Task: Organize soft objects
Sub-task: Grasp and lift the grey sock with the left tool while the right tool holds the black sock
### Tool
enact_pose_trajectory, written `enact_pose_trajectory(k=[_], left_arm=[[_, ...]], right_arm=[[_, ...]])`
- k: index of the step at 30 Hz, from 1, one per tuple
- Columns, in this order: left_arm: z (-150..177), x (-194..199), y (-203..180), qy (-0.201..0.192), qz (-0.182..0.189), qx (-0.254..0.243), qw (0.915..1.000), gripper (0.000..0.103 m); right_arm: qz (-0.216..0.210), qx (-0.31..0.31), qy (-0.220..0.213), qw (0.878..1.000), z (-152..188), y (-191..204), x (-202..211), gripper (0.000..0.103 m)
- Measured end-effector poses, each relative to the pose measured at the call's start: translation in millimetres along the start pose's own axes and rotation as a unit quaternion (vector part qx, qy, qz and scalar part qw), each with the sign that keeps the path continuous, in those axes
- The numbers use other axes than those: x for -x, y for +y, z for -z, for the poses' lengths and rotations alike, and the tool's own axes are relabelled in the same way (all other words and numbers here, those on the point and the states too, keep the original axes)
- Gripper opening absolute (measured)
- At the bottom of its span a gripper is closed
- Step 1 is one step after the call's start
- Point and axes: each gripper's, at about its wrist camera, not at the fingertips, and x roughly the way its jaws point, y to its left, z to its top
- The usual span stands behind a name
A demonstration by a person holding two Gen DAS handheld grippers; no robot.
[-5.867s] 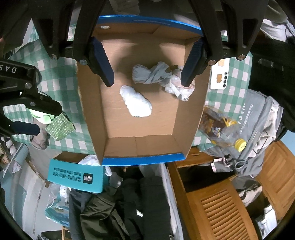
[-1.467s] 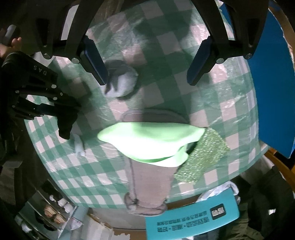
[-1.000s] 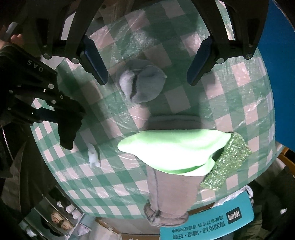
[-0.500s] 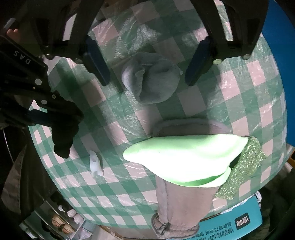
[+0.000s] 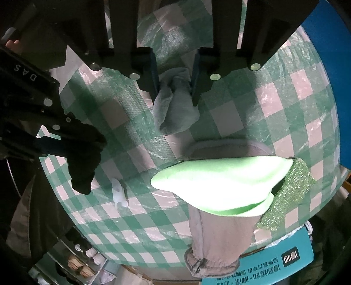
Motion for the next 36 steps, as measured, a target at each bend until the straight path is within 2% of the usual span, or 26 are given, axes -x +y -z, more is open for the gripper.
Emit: enact_pose_trajectory(k=[18,36], left_arm=[[4,48,6,-0.055,-0.036,-0.004,0.9978,0.021],[13,100,29,-0.101,-0.081,0.011,0.9916,0.021]], right_arm=[[0.002,0.025,-0.044,0.999,-10,24,33,0.033],[-0.005,0.056,-0.092,0.994,-21,56,69,0.033]])
